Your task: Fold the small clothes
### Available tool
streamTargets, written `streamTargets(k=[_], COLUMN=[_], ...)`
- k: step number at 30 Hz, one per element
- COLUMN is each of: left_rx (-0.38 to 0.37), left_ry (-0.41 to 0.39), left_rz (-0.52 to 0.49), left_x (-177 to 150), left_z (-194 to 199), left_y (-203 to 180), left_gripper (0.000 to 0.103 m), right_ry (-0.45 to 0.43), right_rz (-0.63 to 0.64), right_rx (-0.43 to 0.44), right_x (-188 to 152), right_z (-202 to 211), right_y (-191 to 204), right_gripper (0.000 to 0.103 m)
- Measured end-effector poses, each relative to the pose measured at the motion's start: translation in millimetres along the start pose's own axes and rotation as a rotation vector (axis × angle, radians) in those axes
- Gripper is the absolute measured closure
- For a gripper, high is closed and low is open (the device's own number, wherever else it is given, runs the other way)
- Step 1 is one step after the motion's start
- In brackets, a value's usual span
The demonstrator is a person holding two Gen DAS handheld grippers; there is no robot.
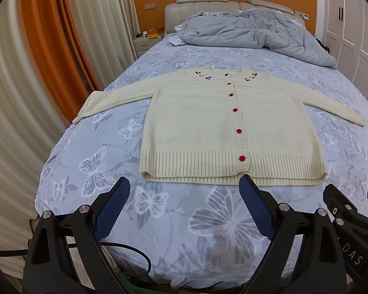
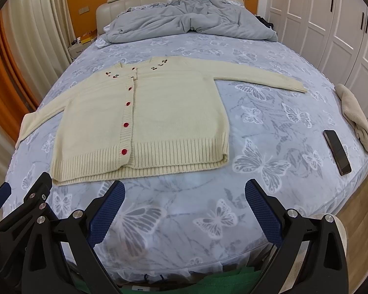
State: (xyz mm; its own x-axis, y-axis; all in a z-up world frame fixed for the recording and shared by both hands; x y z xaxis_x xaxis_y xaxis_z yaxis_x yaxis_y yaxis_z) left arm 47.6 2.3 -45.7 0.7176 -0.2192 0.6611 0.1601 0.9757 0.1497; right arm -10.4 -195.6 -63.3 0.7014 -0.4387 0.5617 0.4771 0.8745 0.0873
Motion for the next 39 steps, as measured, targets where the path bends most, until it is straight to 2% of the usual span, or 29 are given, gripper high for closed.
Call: streamTargets(k=[39], left_rx=[0.013], left_ry=[-0.001], left_rz=[-0.008], left_x=[-3.5], left_z=[-1.8], left_y=[-1.0], left_gripper=[0.016], right_ry=[0.009], right_rz=[-0.01], right_rx=[0.0], right_x=[-7.1], right_z=[-5.1], right_y=[0.8], right_gripper=[0.006])
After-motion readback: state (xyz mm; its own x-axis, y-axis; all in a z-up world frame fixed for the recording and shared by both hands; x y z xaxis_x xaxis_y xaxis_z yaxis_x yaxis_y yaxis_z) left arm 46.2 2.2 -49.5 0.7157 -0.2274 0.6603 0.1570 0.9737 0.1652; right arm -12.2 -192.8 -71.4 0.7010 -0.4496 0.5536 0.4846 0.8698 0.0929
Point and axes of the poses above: each gripper's, at about its wrist camera, not at the fingertips, and z roughly against the way its jaws point, y to its left, x to its top, the point moved 7 cm from there along -z, roughly the way its jaws point, and after that the axes turned 4 degrees about -z, right-handed, at the moved point
